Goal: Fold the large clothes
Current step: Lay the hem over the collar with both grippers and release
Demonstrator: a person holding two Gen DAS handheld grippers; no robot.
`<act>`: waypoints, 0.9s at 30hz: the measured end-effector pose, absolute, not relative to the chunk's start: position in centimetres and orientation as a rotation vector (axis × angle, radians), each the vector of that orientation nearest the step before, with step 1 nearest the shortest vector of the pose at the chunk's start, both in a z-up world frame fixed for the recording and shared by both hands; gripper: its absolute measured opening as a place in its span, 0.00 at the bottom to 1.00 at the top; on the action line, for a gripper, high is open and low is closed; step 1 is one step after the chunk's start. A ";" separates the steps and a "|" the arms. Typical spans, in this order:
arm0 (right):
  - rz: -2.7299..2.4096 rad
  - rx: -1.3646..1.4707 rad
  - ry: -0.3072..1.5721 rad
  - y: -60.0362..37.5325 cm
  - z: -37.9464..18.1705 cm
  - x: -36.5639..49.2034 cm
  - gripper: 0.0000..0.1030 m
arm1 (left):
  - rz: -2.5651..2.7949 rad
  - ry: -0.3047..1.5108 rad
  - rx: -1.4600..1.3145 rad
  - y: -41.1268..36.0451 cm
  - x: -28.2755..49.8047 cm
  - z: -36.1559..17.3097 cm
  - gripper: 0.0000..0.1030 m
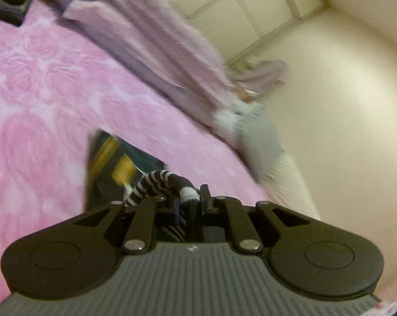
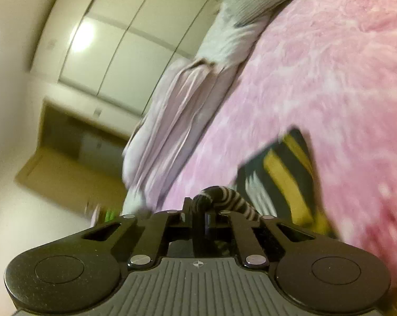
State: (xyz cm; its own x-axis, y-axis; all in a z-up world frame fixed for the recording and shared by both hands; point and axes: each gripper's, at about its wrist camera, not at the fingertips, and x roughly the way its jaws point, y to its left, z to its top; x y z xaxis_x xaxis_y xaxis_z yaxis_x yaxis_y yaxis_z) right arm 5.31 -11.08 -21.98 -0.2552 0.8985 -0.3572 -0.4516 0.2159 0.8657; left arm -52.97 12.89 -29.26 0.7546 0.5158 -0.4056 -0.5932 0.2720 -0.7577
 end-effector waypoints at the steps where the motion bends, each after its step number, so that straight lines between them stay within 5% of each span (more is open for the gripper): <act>1: 1.317 0.483 1.228 -9.3 -22.6 5.8 0.41 | 0.796 0.098 -1.079 15.1 -52.2 -30.0 0.16; 2: 1.278 0.475 1.210 -8.3 -23.0 6.2 0.49 | 0.833 0.116 -1.085 16.5 -51.9 -30.6 0.19; 13: 1.397 -0.123 0.948 -4.0 -30.5 2.5 0.49 | 0.864 0.450 -0.841 19.9 -49.4 -35.6 0.26; 27: 1.373 -0.271 0.774 2.2 -33.8 1.7 0.49 | 0.835 0.598 -0.519 23.4 -41.3 -36.9 0.26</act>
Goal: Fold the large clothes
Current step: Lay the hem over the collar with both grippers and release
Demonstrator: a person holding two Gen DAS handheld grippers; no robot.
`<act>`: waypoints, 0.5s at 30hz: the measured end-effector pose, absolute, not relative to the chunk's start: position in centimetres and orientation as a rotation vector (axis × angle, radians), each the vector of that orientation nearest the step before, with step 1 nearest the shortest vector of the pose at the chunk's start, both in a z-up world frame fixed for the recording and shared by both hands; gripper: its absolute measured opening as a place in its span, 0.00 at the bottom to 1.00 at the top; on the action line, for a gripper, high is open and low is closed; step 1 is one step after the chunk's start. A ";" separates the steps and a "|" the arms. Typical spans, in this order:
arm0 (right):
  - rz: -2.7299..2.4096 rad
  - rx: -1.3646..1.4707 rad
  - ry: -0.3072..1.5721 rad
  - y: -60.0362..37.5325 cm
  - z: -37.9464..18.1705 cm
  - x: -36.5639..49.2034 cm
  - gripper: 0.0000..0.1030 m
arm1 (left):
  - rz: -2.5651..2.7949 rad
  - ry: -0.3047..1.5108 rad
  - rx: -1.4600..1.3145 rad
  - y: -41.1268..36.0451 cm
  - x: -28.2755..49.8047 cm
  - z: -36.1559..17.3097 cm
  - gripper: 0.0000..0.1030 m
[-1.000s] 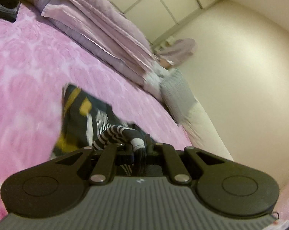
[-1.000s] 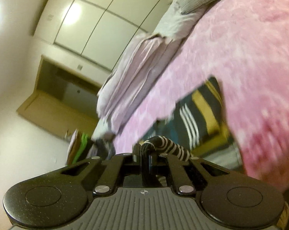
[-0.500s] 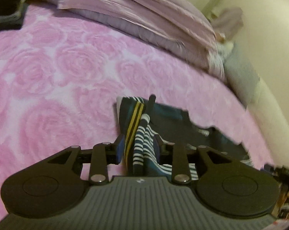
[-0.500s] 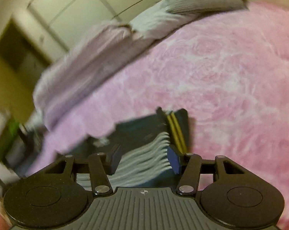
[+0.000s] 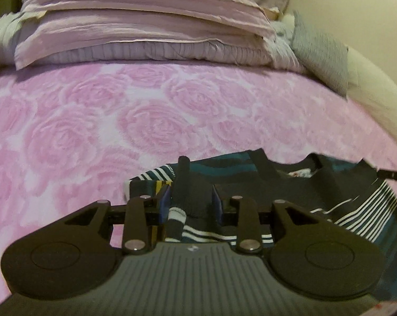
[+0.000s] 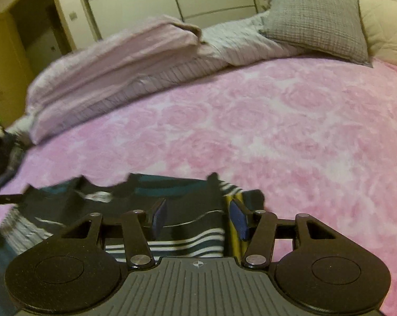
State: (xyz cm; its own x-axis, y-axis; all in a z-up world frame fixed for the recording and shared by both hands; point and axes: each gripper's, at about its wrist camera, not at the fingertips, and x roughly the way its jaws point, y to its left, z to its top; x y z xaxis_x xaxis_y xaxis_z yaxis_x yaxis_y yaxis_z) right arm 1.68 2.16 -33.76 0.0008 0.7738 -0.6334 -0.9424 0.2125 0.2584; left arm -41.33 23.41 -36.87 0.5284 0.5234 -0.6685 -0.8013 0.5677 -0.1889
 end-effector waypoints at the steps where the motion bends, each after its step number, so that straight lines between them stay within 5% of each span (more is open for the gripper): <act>1: 1.379 -0.285 0.782 2.5 -34.2 1.7 0.39 | 0.833 0.604 -0.502 23.3 -41.2 -37.0 0.25; 2: 1.378 -0.316 0.788 2.9 -34.7 1.6 0.11 | 0.836 0.609 -0.485 23.2 -41.0 -37.2 0.20; 3: 1.368 -0.337 0.783 3.0 -34.8 1.6 0.04 | 0.838 0.612 -0.468 23.2 -41.0 -37.3 0.02; 15: 1.346 -0.278 0.547 4.0 -31.5 1.2 0.03 | 0.997 0.480 -0.349 24.6 -41.4 -36.0 0.02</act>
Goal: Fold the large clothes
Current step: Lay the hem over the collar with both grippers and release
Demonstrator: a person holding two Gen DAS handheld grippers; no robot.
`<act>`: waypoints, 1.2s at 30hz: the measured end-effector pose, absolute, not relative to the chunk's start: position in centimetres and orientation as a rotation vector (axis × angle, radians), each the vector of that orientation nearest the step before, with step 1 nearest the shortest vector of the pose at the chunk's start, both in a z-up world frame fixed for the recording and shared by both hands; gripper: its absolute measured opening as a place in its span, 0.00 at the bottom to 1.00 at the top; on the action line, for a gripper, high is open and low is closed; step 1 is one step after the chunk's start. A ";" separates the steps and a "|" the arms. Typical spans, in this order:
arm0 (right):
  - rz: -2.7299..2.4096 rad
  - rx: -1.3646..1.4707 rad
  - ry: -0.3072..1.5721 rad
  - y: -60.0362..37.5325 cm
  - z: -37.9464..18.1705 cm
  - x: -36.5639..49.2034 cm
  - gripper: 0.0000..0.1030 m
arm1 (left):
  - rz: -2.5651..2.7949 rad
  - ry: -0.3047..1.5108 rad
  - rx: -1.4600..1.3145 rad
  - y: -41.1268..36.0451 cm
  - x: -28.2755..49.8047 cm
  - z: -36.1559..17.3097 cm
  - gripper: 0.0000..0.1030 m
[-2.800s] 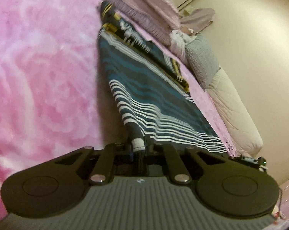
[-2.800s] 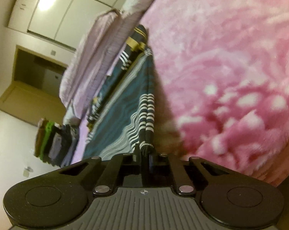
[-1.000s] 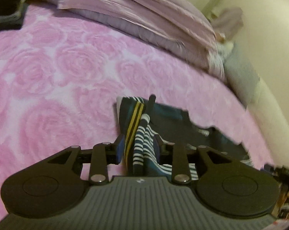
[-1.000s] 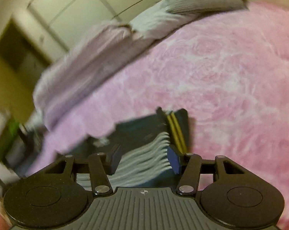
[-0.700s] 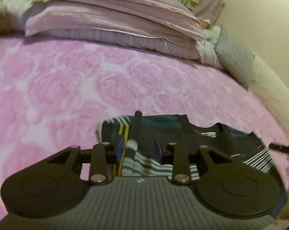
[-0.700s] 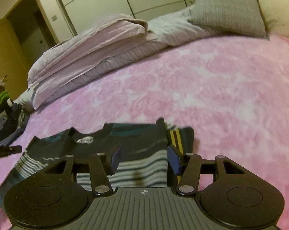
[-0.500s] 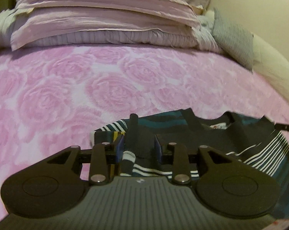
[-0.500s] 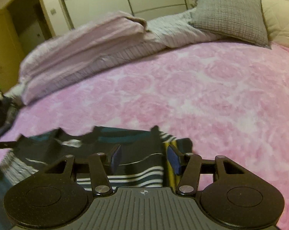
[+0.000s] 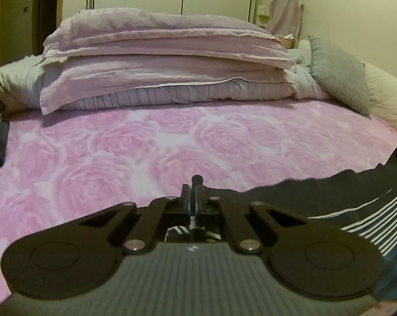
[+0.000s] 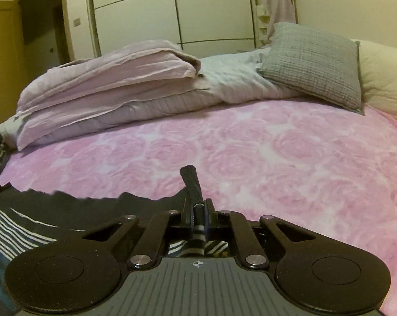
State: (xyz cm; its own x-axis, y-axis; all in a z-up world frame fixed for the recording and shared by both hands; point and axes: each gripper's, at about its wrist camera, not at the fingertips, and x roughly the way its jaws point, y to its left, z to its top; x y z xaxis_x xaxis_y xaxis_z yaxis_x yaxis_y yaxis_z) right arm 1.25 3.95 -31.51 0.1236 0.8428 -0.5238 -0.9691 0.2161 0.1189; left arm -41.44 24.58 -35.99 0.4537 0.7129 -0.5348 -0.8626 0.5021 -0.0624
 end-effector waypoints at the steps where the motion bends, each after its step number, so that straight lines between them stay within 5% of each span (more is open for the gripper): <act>1: 1.344 -0.286 0.547 4.3 -31.7 1.2 0.03 | 0.998 0.480 -0.338 24.7 -41.2 -36.1 0.02; 9: 1.252 -0.466 0.667 7.2 -36.8 1.4 0.05 | 1.059 0.672 -0.284 26.8 -38.0 -40.5 0.01; 14: 1.174 -0.580 0.536 6.5 -33.8 -0.4 0.37 | 1.145 0.749 -0.321 27.2 -38.6 -39.7 0.05; 20: 1.396 -0.463 0.511 0.9 -29.8 -6.9 0.37 | 0.943 0.575 -0.269 17.7 -39.2 -32.9 0.07; 28: 1.332 -0.630 0.403 -4.4 -36.5 -13.9 0.37 | 0.820 0.696 -0.175 9.0 -37.2 -39.2 0.15; 33: 1.254 -0.515 0.554 -8.0 -34.8 -9.8 0.38 | 0.987 0.611 -0.312 9.0 -44.6 -37.1 0.03; 36: 1.193 -0.532 0.496 -9.7 -32.8 -11.9 0.38 | 1.069 0.579 -0.337 7.4 -47.4 -35.3 0.06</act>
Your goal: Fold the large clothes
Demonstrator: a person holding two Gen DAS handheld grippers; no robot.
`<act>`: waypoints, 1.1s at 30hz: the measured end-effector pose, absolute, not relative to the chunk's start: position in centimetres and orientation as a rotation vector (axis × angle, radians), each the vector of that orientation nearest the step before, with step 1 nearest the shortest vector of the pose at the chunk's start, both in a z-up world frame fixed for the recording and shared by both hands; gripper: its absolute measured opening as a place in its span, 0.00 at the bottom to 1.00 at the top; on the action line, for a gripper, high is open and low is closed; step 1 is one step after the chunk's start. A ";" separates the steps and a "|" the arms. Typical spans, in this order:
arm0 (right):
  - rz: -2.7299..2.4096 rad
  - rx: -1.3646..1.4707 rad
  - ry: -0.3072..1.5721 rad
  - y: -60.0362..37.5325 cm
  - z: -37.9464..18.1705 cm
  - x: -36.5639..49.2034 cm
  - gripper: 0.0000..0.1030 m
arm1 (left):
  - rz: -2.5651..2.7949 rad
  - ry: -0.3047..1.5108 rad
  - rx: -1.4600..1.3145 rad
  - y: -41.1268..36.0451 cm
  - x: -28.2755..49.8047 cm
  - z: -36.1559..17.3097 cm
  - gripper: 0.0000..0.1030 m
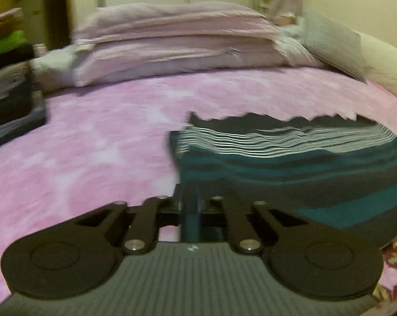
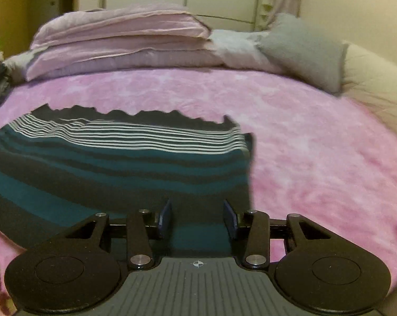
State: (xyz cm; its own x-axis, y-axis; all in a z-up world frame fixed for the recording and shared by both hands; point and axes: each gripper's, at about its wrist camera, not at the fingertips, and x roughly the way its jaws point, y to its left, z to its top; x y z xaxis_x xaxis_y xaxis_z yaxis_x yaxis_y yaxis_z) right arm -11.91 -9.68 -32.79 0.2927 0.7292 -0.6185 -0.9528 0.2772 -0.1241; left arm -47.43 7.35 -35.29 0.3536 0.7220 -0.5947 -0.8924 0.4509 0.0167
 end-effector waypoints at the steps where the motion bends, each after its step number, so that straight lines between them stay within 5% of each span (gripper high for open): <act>1: 1.214 -0.501 0.463 -10.8 -32.0 -12.9 0.38 | 1.058 0.555 -0.341 6.4 -48.0 -34.8 0.06; 9: 1.200 -0.482 0.629 -13.6 -35.9 -13.8 0.38 | 1.081 0.623 -0.388 2.6 -48.2 -38.4 0.10; 15: 1.200 -0.379 0.650 -16.1 -32.3 -14.9 0.40 | 1.100 0.642 -0.455 1.6 -47.8 -35.3 0.10; 20: 1.234 -0.273 0.704 -18.9 -29.5 -16.9 0.61 | 1.114 0.628 -0.542 -2.5 -48.7 -33.1 0.29; 33: 1.306 -0.301 0.668 -22.6 -25.1 -21.6 0.63 | 1.073 0.651 -0.499 -10.5 -48.3 -27.8 0.44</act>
State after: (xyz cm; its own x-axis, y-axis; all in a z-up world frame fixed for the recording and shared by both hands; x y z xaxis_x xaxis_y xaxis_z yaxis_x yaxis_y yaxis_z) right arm -21.57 -22.57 -25.10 0.1104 0.7867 -0.6074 -0.9531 0.2571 0.1599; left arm -48.28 -10.53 -27.77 0.3253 0.6361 -0.6997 -0.9143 0.4003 -0.0611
